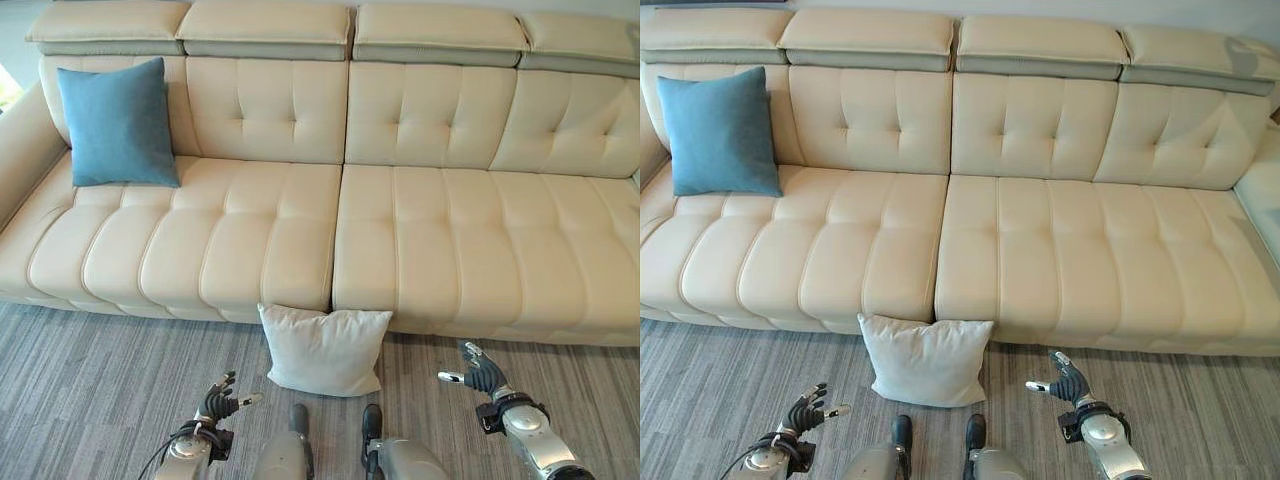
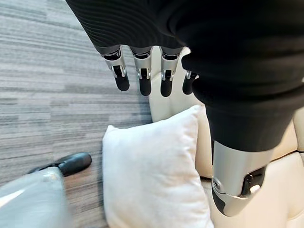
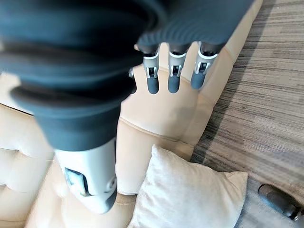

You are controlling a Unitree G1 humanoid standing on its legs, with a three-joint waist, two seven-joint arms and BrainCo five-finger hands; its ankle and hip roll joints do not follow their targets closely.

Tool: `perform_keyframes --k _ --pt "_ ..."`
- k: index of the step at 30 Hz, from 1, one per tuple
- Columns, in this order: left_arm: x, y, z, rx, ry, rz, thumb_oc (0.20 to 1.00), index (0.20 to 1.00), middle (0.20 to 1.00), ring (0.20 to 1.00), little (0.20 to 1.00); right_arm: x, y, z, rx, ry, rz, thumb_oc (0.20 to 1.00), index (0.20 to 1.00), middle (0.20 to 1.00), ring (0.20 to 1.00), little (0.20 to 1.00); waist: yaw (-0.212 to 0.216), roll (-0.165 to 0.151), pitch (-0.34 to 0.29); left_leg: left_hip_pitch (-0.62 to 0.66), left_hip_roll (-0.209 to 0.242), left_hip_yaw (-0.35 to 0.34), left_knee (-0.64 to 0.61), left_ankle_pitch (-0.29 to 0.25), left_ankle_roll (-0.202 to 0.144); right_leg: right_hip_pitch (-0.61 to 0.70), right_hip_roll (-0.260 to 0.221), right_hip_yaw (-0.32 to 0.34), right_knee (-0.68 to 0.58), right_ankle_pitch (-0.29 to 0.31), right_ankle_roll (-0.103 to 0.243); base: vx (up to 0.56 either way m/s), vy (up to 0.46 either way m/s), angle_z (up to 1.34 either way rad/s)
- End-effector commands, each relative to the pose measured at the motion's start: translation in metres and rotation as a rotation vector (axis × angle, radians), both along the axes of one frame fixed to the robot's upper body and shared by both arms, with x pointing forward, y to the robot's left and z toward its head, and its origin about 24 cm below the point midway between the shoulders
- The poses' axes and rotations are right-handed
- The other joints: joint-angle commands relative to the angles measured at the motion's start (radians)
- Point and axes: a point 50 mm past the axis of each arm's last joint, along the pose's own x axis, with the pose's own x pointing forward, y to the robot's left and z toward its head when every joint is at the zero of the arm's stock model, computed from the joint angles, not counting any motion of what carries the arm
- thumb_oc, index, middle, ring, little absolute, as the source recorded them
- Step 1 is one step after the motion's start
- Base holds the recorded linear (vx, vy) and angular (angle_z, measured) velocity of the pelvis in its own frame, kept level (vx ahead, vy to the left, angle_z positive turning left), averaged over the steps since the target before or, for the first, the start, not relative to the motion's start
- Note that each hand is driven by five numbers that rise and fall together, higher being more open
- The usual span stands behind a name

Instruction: Pick up all the scattered cushions and arrange them neatly on the sofa.

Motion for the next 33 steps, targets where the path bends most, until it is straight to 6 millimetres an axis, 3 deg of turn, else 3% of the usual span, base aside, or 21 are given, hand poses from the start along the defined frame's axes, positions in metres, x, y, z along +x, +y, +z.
perform_keyframes --k 1,2,5,9,12,13,15,16,17,18,19,21,25,26,27,28,29,30,31,32,33 --pt "0.046 0.022 0.042 0.077 -0.207 0.028 1.0 1.0 1.0 1.0 1.0 0.033 0.0 0.021 -0.073 -0.099 0.014 1.0 1.0 1.0 1.0 1.0 0.021 -0.03 0.036 -0.119 -0.029 -0.005 0.128 -0.083 -0.017 -0.167 -0.067 0.102 0.254 -0.132 0.088 -0.19 0.182 -0.09" --pt "0.046 0.022 0.042 0.077 -0.208 0.029 1.0 1.0 1.0 1.0 1.0 0.034 0.0 0.021 -0.073 -0.1 0.014 1.0 1.0 1.0 1.0 1.0 0.022 -0.03 0.034 -0.124 -0.029 -0.004 0.131 -0.084 -0.017 -0.172 -0.067 0.104 0.258 -0.134 0.088 -0.22 0.16 -0.15" --pt "0.088 0.035 0.083 0.112 -0.371 0.089 1.0 1.0 1.0 1.0 1.0 0.066 -0.011 0.038 -0.072 -0.149 -0.093 1.0 1.0 1.0 1.0 1.0 0.036 -0.024 0.102 -0.269 -0.044 0.018 0.235 -0.11 -0.002 -0.326 -0.1 0.131 0.354 -0.139 0.09 -0.17 0.08 -0.1" --pt "0.114 0.05 0.115 0.117 -0.473 0.172 1.0 1.0 1.0 1.0 1.0 0.091 -0.027 0.062 -0.081 -0.202 -0.183 1.0 1.0 1.0 1.0 1.0 0.035 -0.019 0.15 -0.403 -0.041 0.031 0.32 -0.123 0.001 -0.463 -0.11 0.148 0.429 -0.145 0.087 -0.13 0.008 -0.02" --pt "0.145 0.063 0.168 0.107 -0.635 0.255 1.0 1.0 1.0 1.0 1.0 0.126 -0.046 0.115 -0.125 -0.32 -0.276 1.0 1.0 1.0 1.0 1.0 0.024 -0.008 0.211 -0.606 -0.024 0.041 0.471 -0.176 -0.001 -0.671 -0.112 0.184 0.577 -0.195 0.082 -0.16 0.006 0.01" --pt "0.145 0.063 0.169 0.106 -0.637 0.255 1.0 1.0 1.0 1.0 1.0 0.126 -0.046 0.116 -0.125 -0.322 -0.276 1.0 1.0 1.0 1.0 1.0 0.024 -0.007 0.208 -0.614 -0.023 0.041 0.476 -0.178 -0.001 -0.679 -0.112 0.185 0.581 -0.196 0.082 -0.1 0.006 0.01" --pt "0.162 0.06 0.198 0.08 -0.723 0.273 1.0 1.0 1.0 1.0 1.0 0.151 -0.049 0.164 -0.132 -0.449 -0.308 1.0 1.0 1.0 1.0 1.0 0.017 0.0 0.228 -0.795 -0.011 0.041 0.588 -0.194 0.004 -0.855 -0.102 0.211 0.677 -0.211 0.076 -0.08 -0.009 -0.07" --pt "0.163 0.06 0.2 0.079 -0.727 0.273 1.0 1.0 1.0 1.0 1.0 0.152 -0.049 0.166 -0.132 -0.453 -0.308 1.0 1.0 1.0 1.0 1.0 0.017 0.0 0.228 -0.803 -0.011 0.041 0.593 -0.195 0.004 -0.863 -0.101 0.212 0.682 -0.213 0.076 -0.06 -0.016 -0.19" --pt "0.173 0.056 0.217 0.082 -0.764 0.261 1.0 1.0 1.0 1.0 1.0 0.166 -0.044 0.198 -0.101 -0.543 -0.317 1.0 1.0 1.0 1.0 1.0 0.013 0.005 0.228 -0.906 -0.008 0.033 0.654 -0.205 0.009 -0.966 -0.092 0.232 0.735 -0.221 0.07 -0.01 -0.011 -0.17" --pt "0.174 0.056 0.218 0.081 -0.767 0.261 1.0 1.0 1.0 1.0 1.0 0.166 -0.044 0.199 -0.1 -0.547 -0.317 1.0 1.0 1.0 1.0 1.0 0.013 0.006 0.228 -0.914 -0.007 0.033 0.66 -0.207 0.009 -0.973 -0.092 0.232 0.741 -0.223 0.07 0.0 -0.009 -0.14" --pt "0.184 0.049 0.238 0.098 -0.81 0.234 1.0 1.0 1.0 1.0 1.0 0.179 -0.03 0.227 -0.078 -0.628 -0.302 1.0 1.0 1.0 1.0 1.0 0.013 0.013 0.228 -0.992 -0.009 0.029 0.703 -0.214 0.014 -1.055 -0.084 0.246 0.782 -0.231 0.066 0.02 -0.008 -0.08" --pt "0.197 0.036 0.262 0.1 -0.86 0.197 1.0 1.0 1.0 1.0 1.0 0.192 -0.007 0.259 -0.017 -0.719 -0.272 1.0 1.0 1.0 1.0 1.0 0.016 0.02 0.228 -1.06 -0.019 0.024 0.744 -0.224 0.022 -1.126 -0.074 0.256 0.821 -0.24 0.064 0.03 -0.013 -0.09" --pt "0.209 0.02 0.286 0.111 -0.905 0.14 1.0 1.0 1.0 1.0 1.0 0.202 0.023 0.282 0.037 -0.781 -0.212 1.0 1.0 1.0 1.0 1.0 0.02 0.026 0.228 -1.114 -0.027 0.015 0.774 -0.23 0.028 -1.183 -0.067 0.263 0.854 -0.244 0.064 0.01 -0.022 -0.06" --pt "0.222 -0.008 0.318 0.119 -0.977 0.059 1.0 1.0 1.0 1.0 1.0 0.209 0.065 0.305 0.114 -0.847 -0.119 1.0 1.0 1.0 1.0 1.0 0.024 0.033 0.227 -1.143 -0.034 0.012 0.789 -0.23 0.031 -1.208 -0.062 0.26 0.876 -0.249 0.06 0.0 -0.05 -0.04" --pt "0.226 -0.025 0.332 0.114 -1.012 0.01 1.0 1.0 1.0 1.0 1.0 0.211 0.094 0.315 0.149 -0.879 -0.041 1.0 1.0 1.0 1.0 1.0 0.03 0.041 0.224 -1.156 -0.041 0.01 0.794 -0.23 0.034 -1.223 -0.062 0.257 0.885 -0.251 0.059 0.0 -0.05 -0.03" --pt "0.226 -0.025 0.332 0.114 -1.013 0.011 1.0 1.0 1.0 1.0 1.0 0.211 0.094 0.316 0.149 -0.88 -0.041 1.0 1.0 1.0 1.0 1.0 0.03 0.041 0.224 -1.157 -0.041 0.009 0.794 -0.23 0.034 -1.223 -0.063 0.256 0.885 -0.251 0.059 0.02 -0.041 0.0" --pt "0.229 -0.043 0.342 0.092 -1.053 -0.035 0.758 0.758 0.758 0.758 0.758 0.208 0.126 0.324 0.19 -0.919 0.056 0.344 0.344 0.344 0.344 0.344 0.034 0.047 0.215 -1.156 -0.044 0.006 0.786 -0.224 0.035 -1.225 -0.063 0.251 0.888 -0.254 0.058 0.0 0.0 0.0" --pt "0.229 -0.043 0.341 0.092 -1.053 -0.035 0.561 0.561 0.561 0.561 0.561 0.208 0.126 0.324 0.189 -0.918 0.056 0.2 0.2 0.2 0.2 0.2 0.033 0.047 0.215 -1.156 -0.044 0.005 0.785 -0.224 0.034 -1.224 -0.064 0.25 0.888 -0.254 0.058 0.01 -0.035 0.05" --pt "0.229 -0.053 0.347 0.089 -1.081 -0.059 0.2 0.2 0.2 0.2 0.2 0.206 0.139 0.325 0.216 -0.931 0.096 0.2 0.2 0.2 0.2 0.2 0.034 0.049 0.21 -1.148 -0.047 0.002 0.774 -0.219 0.034 -1.22 -0.063 0.248 0.882 -0.253 0.055 0.0 -0.014 0.05" --pt "0.229 -0.053 0.347 0.089 -1.081 -0.059 0.2 0.2 0.2 0.2 0.2 0.206 0.139 0.325 0.216 -0.931 0.096 0.2 0.2 0.2 0.2 0.2 0.034 0.049 0.21 -1.148 -0.047 0.002 0.774 -0.219 0.034 -1.22 -0.063 0.247 0.882 -0.253 0.055 -0.01 -0.046 0.08" --pt "0.226 -0.071 0.356 0.052 -1.154 -0.104 0.2 0.2 0.2 0.2 0.2 0.198 0.164 0.326 0.317 -0.963 0.178 0.2 0.2 0.2 0.2 0.2 0.037 0.047 0.196 -1.121 -0.052 -0.004 0.734 -0.204 0.03 -1.199 -0.063 0.242 0.858 -0.247 0.052 -0.01 -0.032 0.04"
